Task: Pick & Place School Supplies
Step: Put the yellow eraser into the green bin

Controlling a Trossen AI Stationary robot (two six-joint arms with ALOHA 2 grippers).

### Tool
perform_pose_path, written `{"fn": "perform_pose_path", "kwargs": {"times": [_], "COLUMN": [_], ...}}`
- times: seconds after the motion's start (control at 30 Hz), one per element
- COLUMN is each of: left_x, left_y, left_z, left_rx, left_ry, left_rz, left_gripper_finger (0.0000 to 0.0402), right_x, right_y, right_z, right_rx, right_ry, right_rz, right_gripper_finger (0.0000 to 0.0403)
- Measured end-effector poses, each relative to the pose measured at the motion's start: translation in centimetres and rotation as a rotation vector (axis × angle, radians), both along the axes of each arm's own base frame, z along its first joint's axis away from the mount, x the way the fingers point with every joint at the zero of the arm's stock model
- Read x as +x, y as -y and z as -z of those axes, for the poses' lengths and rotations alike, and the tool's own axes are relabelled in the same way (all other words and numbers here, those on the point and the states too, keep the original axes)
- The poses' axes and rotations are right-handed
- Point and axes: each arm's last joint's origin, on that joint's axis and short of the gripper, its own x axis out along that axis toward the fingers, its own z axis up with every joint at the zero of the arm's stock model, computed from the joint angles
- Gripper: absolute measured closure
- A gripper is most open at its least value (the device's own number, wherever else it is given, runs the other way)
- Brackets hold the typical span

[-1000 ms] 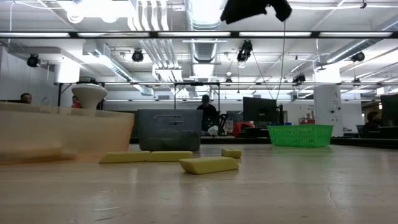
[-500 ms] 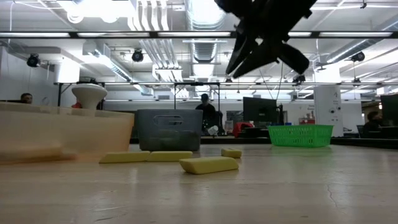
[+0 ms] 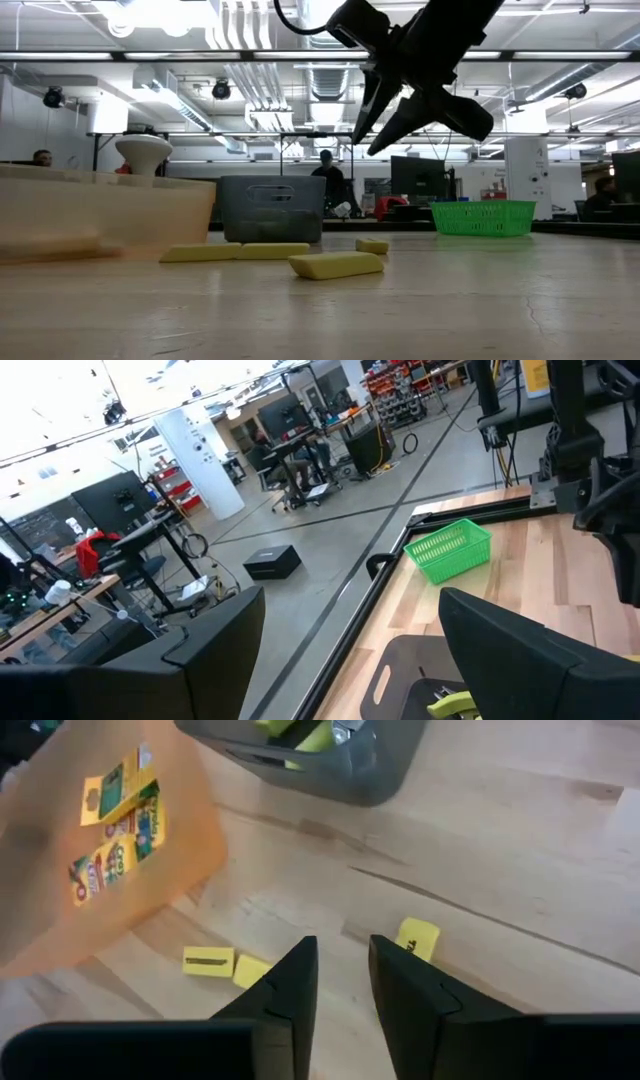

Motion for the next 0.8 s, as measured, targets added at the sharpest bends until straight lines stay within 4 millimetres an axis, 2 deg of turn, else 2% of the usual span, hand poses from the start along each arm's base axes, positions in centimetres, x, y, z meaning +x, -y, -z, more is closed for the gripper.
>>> {"fn": "perform_pose_path", "kwargs": {"times": [0.23, 0.43, 0.63, 0.8], "left_x": [0.0, 0.0, 0.1, 0.1], "left_y": [0.0, 0.0, 0.0, 0.0], "left_z": [0.0, 0.0, 0.0, 0.0], "left_rx": [0.000, 0.000, 0.001, 0.001], "left_ry": [0.000, 0.000, -0.002, -0.002], "left_rz": [0.000, 0.000, 0.000, 0.000], "left_gripper_finger": [0.0096, 0.0096, 0.0096, 0.0096], "right_x": [-0.1, 0.9, 2.2, 2.5], "right_y": [0.0, -0.4, -0.8, -0.9], "right_z": [1.1, 3.2, 3.8, 3.1], "right_rx": [0.024, 0.073, 0.070, 0.048], "right_ry": [-0.049, -0.093, -0.113, -0.147], "right_rz": [-0.016, -0.028, -0.062, -0.080], "right_gripper_finger": [0.0275, 0.0273, 0.0279, 0.0280]}}
